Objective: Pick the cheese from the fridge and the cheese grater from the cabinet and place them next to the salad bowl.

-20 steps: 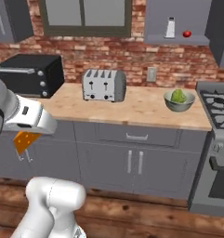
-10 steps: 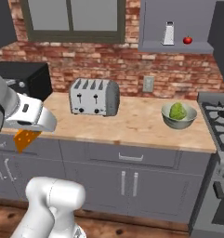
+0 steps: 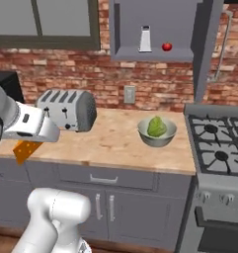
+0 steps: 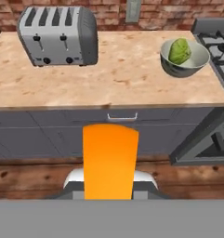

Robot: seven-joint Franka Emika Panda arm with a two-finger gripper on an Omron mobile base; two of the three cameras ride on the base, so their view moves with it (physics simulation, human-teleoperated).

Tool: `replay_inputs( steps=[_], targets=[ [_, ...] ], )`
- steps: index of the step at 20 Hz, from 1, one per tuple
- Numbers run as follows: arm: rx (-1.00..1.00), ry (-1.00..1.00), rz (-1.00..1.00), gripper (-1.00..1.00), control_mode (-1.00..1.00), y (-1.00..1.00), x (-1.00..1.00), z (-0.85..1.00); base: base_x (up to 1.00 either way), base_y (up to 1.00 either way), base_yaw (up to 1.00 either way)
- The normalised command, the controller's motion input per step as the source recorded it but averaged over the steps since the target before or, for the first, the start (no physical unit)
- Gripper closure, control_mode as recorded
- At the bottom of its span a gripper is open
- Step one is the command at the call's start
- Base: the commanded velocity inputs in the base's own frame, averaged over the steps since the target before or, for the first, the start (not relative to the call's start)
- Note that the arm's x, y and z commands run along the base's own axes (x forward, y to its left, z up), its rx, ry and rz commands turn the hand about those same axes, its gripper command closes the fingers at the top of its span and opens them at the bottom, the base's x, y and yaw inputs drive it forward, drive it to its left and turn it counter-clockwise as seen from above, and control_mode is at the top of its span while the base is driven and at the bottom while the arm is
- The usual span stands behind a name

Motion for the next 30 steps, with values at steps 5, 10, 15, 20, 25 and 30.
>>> replay_inputs(
  steps=[5, 10, 15, 20, 25, 30],
  targets=[
    [0.00, 0.00, 0.00, 1.00, 1.00, 0.00, 0.00, 0.00, 0.89, -0.29, 0.05],
    [0.00, 0.00, 0.00, 1.00, 1.00, 0.00, 0.00, 0.00, 0.25, -0.56, 0.13],
    [0.00, 0.00, 0.00, 1.00, 1.00, 0.00, 0.00, 0.00, 0.51, -0.61, 0.16],
    [0.00, 0.00, 0.00, 1.00, 1.00, 0.00, 0.00, 0.00, 0.79, -0.23, 0.04],
    [0.00, 0.00, 0.00, 1.00, 1.00, 0.00, 0.00, 0.00, 0.87, 0.08, -0.12],
    [0.00, 0.00, 0.00, 1.00, 1.00, 0.00, 0.00, 0.00, 0.55, 0.08, -0.19]
  ],
)
